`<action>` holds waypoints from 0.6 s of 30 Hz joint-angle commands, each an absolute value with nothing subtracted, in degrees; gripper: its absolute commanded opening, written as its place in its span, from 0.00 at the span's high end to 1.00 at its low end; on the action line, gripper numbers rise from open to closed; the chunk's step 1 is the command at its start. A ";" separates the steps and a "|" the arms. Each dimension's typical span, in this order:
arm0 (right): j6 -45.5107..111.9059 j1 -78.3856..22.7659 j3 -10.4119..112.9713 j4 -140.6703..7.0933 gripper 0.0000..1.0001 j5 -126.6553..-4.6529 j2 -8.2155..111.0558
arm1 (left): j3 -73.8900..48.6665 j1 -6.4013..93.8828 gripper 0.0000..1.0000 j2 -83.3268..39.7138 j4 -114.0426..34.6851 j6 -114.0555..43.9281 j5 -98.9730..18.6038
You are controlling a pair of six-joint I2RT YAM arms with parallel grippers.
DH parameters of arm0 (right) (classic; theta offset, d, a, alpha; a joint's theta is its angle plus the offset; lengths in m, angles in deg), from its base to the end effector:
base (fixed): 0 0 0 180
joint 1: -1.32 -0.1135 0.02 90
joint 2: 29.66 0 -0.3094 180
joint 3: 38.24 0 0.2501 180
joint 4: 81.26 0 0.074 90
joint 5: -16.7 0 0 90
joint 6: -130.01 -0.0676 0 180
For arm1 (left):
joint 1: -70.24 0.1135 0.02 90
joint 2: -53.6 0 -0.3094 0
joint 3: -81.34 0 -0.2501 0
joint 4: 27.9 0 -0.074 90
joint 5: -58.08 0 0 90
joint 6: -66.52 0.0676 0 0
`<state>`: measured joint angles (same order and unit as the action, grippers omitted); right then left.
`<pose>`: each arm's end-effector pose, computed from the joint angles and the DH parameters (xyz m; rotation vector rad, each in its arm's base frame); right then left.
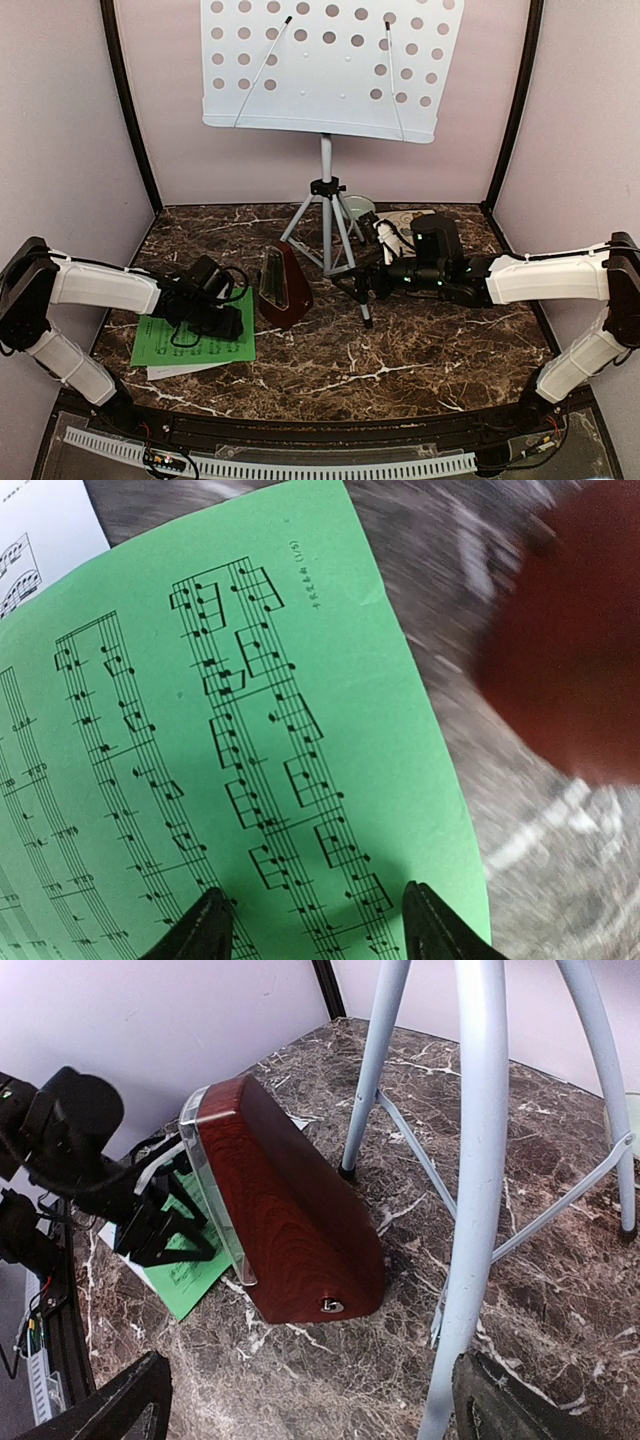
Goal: Set up the instrument practice props
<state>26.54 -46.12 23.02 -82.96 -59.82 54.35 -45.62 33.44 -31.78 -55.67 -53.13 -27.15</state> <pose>0.2243 0.2675 0.2743 -0.7533 1.9003 0.9167 0.2250 -0.1613 0.1655 0.1356 2.6420 -0.2947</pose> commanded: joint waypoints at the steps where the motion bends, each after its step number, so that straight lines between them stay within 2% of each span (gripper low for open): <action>1: 27.91 -46.58 24.70 -82.72 0.01 -60.86 53.67 | -51.48 24.37 0.41 -31.78 -62.41 -59.04 -37.28; 5: 27.88 -46.56 24.79 -82.26 0.01 -60.98 53.59 | -51.71 16.48 0.41 -30.60 -56.85 -61.49 -41.03; 8: 27.81 -46.51 24.75 -82.01 0.01 -61.26 53.21 | -46.97 10.04 0.42 -34.90 -53.46 -60.22 -42.19; 12: 27.99 -46.54 24.69 -81.26 0.01 -61.56 52.89 | -43.90 7.43 0.44 -39.54 -47.19 -58.71 -44.89; 18: 27.79 -46.62 23.42 -80.47 0.02 -61.65 52.54 | -44.99 7.76 0.39 -28.31 -46.04 -56.79 -38.31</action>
